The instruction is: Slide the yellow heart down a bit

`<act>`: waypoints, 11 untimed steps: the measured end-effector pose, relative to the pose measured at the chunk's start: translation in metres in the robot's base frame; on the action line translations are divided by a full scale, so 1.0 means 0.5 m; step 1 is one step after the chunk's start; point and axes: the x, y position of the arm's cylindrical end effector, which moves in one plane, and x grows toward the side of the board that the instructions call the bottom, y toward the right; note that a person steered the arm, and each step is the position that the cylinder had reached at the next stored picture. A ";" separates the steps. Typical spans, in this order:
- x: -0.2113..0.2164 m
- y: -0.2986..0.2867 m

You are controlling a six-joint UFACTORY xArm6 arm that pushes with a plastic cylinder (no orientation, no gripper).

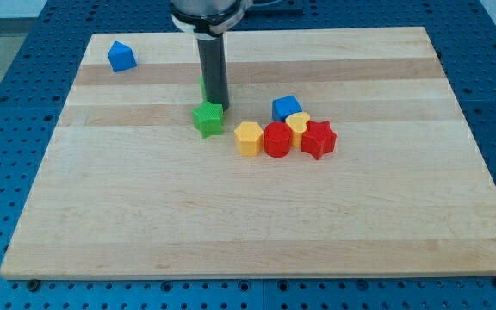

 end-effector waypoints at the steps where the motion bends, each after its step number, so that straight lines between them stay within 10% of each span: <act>1: 0.016 -0.072; 11: -0.180 0.028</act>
